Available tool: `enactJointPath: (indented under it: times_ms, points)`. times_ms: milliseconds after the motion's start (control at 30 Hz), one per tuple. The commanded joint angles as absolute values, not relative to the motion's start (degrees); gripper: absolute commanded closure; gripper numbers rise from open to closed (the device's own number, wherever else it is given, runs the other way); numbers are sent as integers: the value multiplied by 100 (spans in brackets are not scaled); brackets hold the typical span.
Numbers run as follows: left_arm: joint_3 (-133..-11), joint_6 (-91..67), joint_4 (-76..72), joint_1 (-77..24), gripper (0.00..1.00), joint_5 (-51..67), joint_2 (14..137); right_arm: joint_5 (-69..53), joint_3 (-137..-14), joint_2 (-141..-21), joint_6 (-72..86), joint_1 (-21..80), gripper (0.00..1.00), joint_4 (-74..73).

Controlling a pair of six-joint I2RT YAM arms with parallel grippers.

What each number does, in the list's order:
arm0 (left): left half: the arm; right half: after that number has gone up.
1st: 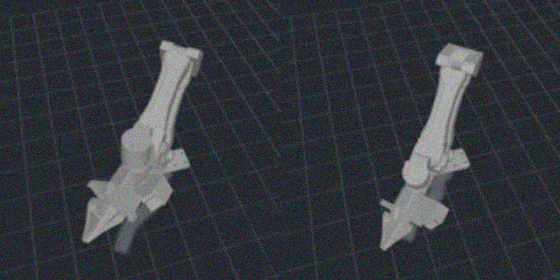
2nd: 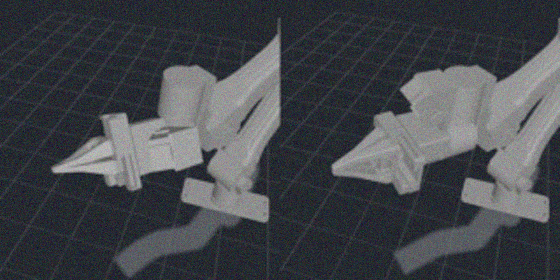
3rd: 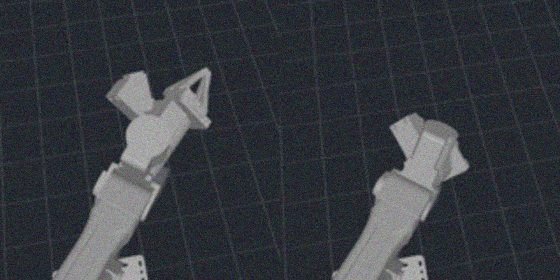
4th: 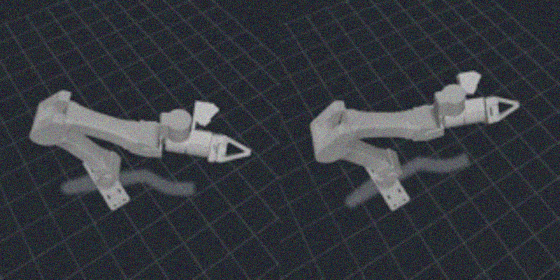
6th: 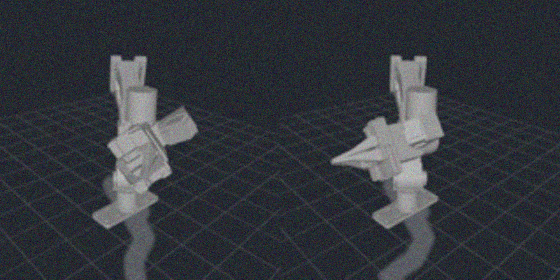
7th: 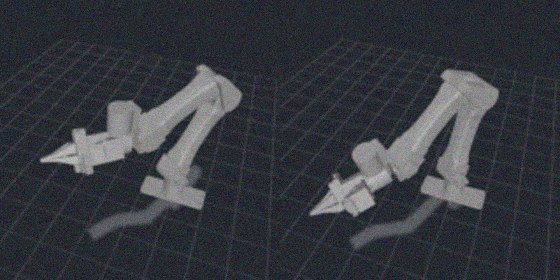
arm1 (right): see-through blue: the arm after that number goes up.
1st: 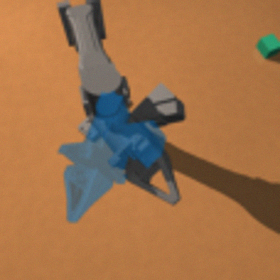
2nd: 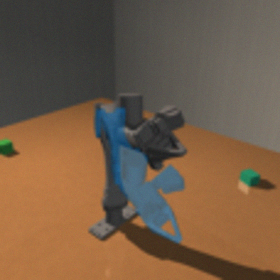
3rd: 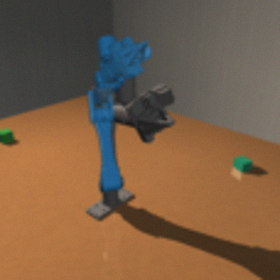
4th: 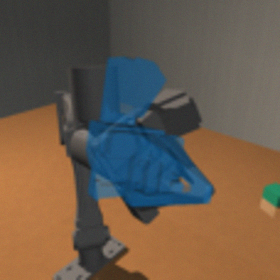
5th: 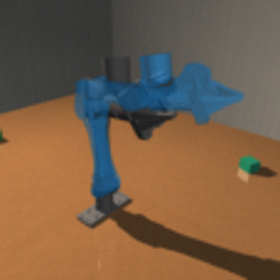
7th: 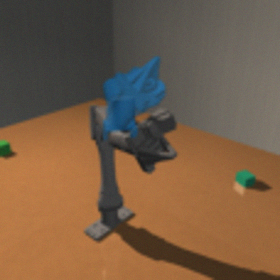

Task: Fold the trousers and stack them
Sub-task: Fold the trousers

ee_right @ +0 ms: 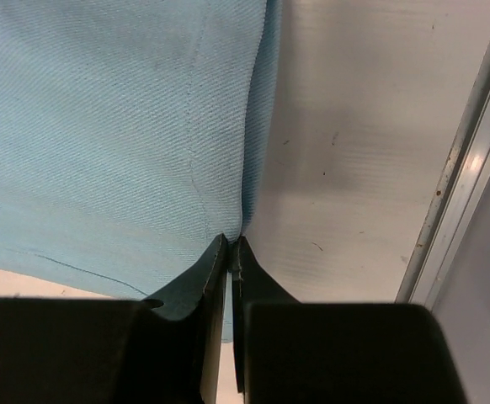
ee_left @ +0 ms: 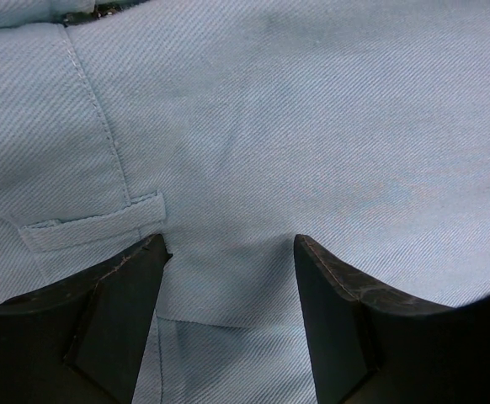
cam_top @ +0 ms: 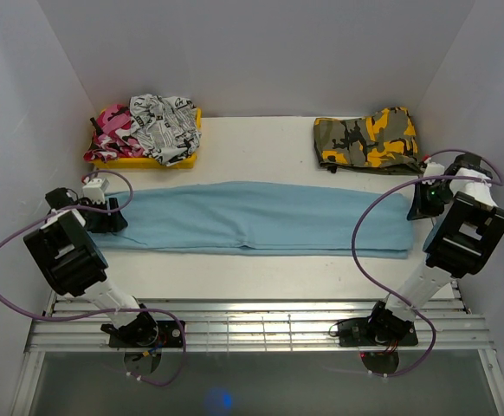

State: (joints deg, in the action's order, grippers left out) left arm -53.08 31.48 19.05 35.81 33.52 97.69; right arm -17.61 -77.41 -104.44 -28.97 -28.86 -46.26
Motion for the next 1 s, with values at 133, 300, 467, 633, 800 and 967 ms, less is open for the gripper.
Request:
enactJointPath:
  times_ms: [133,300,467,633,800,967]
  points:
    - [-5115,3190,2619,3612,26,2839,10195,-1283,-7778,-10555,-3146,-3094,92,-4421]
    - [-5308,4163,3504,3621,18,4189,9687,-1493,-8050,-10425,-3138,-3085,38,-4438]
    - [-5878,6413,4971,3411,14,5413,8527,-2328,-8692,-10275,-3454,-2726,30,-5167]
    - [-6108,7085,5423,2086,26,5081,8139,-2908,-8368,-9967,-3481,-1630,52,-5361]
    - [-5698,5577,4222,-303,32,4387,8095,-2787,-7876,-10238,-3252,-880,64,-5100]
    - [-5274,4677,2912,-2037,31,3130,8340,-2146,-7305,-10599,-3269,-782,68,-4712]
